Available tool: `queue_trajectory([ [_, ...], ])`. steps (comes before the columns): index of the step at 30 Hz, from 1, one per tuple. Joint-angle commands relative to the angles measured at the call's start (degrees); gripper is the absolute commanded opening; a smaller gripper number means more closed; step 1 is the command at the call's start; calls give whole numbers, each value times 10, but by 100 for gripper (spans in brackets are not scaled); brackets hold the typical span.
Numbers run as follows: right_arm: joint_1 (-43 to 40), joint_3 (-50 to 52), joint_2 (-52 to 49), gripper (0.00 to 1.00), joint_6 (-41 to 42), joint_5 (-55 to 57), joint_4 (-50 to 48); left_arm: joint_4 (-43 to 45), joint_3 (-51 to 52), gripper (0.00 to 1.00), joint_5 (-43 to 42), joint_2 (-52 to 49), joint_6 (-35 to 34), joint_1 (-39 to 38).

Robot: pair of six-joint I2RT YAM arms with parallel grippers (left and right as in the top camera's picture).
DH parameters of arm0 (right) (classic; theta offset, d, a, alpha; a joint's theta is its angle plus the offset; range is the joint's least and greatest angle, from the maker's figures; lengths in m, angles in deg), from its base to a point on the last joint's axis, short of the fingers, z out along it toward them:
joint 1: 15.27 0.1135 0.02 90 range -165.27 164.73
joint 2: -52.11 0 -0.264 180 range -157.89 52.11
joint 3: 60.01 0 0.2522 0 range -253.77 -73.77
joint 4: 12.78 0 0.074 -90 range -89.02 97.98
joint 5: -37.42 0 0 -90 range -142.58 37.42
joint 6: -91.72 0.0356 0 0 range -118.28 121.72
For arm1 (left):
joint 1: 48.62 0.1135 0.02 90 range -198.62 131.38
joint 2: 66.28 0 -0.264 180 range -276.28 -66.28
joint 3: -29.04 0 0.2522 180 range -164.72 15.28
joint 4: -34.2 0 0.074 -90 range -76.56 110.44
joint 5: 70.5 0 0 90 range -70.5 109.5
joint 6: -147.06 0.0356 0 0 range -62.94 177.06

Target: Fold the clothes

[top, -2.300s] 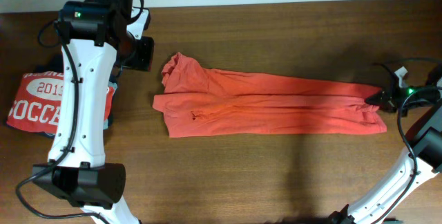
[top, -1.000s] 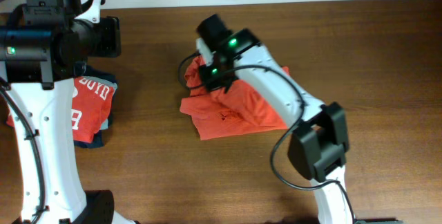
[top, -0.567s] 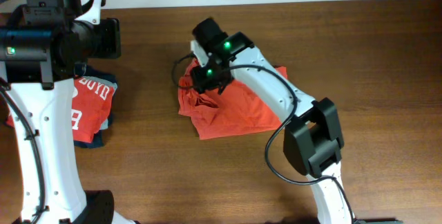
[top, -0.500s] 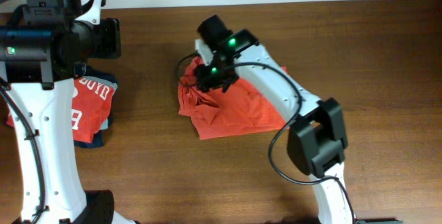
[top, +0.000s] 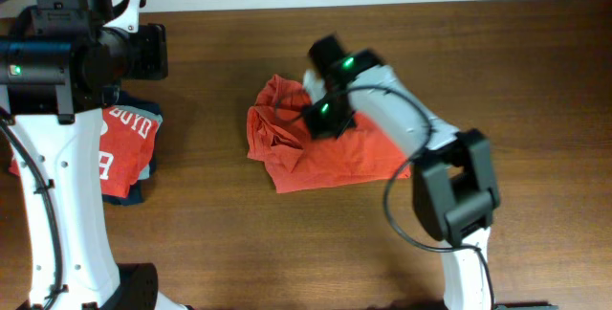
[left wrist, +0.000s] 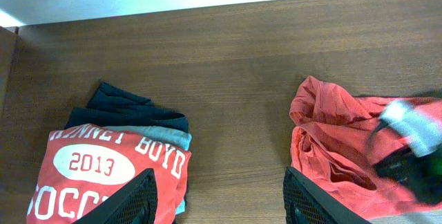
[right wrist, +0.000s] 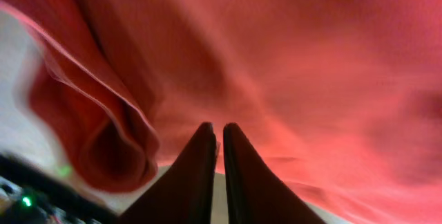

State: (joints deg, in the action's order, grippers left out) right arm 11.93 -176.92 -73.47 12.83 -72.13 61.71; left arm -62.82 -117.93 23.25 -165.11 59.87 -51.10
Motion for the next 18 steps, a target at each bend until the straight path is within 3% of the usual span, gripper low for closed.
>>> queue_trajectory([
  [1,64,51,-5,10,-55,-153,-80,2,-8,58,6,8,7,3],
  [3,99,51,-3,10,-112,-227,-113,2,-8,58,6,8,7,3],
  [7,135,44,22,10,-178,-238,-120,2,-8,59,6,8,7,3],
  [11,118,23,54,10,-189,-148,-80,2,-8,62,6,8,7,3],
  [15,49,1,100,10,-138,-37,-28,2,-8,62,5,7,7,3],
  [17,-3,-5,122,32,-99,-20,-7,2,-8,63,1,3,7,3],
  [18,-35,-6,130,50,-78,-20,5,2,-8,63,-1,0,7,3],
])
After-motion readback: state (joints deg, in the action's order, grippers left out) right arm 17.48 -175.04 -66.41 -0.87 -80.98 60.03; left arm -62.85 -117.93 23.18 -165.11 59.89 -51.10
